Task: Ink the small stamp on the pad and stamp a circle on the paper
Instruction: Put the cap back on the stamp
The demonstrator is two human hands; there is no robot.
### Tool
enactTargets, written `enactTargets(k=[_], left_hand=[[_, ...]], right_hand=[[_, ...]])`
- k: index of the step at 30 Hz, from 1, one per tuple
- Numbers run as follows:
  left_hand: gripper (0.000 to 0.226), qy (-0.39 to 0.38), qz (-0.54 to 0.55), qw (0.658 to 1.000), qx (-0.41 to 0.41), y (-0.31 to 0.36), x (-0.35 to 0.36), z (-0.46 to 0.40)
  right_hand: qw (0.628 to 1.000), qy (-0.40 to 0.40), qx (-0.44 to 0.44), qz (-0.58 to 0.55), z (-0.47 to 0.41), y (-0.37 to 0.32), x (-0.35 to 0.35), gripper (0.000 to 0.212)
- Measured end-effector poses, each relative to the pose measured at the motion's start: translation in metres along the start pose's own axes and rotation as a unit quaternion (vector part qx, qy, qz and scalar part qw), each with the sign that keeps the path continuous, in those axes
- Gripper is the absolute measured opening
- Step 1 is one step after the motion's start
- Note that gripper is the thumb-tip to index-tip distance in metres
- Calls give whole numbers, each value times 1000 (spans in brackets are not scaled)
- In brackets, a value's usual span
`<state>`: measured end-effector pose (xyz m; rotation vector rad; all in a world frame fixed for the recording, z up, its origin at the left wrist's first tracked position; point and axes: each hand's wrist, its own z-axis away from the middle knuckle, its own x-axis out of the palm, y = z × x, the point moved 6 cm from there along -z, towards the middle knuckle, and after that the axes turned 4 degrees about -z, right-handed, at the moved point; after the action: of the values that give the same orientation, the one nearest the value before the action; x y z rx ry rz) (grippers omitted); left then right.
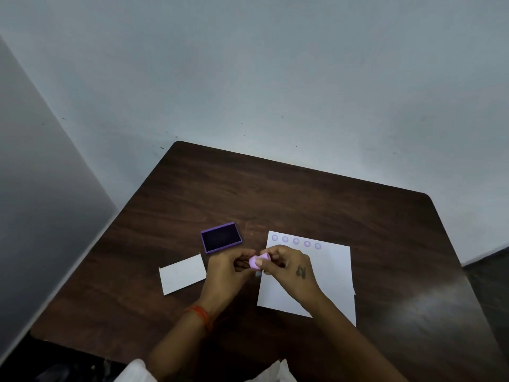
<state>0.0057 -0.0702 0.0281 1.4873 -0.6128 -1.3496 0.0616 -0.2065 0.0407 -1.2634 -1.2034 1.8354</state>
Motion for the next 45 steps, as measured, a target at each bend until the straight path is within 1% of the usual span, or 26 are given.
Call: enactTargets(k=[2,4,6,9,12,14,16,19,24,28,30,33,37,39,42,45], left_hand=[[27,3,6,1000,-3,1,-2,-1],[30,-3,5,1000,-2,2,-1,-2],[30,-1,-2,1000,0,2,-2,-3],[27,8,-2,1000,1,1,-4,-4],[26,4,12,1000,2,2,-5,-4],[25,-4,16,1000,5,3,-3,-4],[24,-8,10,1000,7,2,-3,-3],[23,-4,16,1000,2,-1,-4,-2],[22,3,17,1000,13,-3,-3,-4],[21,20,8,1000,21,-6,-4,-6],[24,21,8,999,27,-7,-5,-7],[32,27,-4,999,28,-14,-6,-10],[50,25,-9,999,-31,-35,-11,-14],[53,27,-30,998,-49,-43,-15,-14],[54,26,-51,997,-58,-52,-18,-13],[53,30,-55,996,-57,-56,-21,-12]], right_hand=[[1000,-12,-14,-11,-1,-3,-2,28],[1000,-16,-21,2,-3,-5,-1,23],[1000,-9,-3,5,-4,-4,0,18],[1000,-12,18,0,-5,-1,2,24],[1000,-22,6,-5,-4,-1,3,27],[1000,-25,0,-9,-5,-1,5,24],[999,-26,16,-13,-7,1,7,21],[998,-31,46,-30,-8,6,9,23],[997,-41,44,-41,-9,7,14,20],[992,-40,82,-91,-10,10,20,18],[991,-45,81,-96,-11,10,24,18],[996,-32,55,-56,-18,11,29,18],[999,12,14,39,-32,19,40,12],[996,28,19,78,-36,28,48,17],[995,6,17,99,-41,40,61,24],[987,-28,3,155,-43,46,69,21]])
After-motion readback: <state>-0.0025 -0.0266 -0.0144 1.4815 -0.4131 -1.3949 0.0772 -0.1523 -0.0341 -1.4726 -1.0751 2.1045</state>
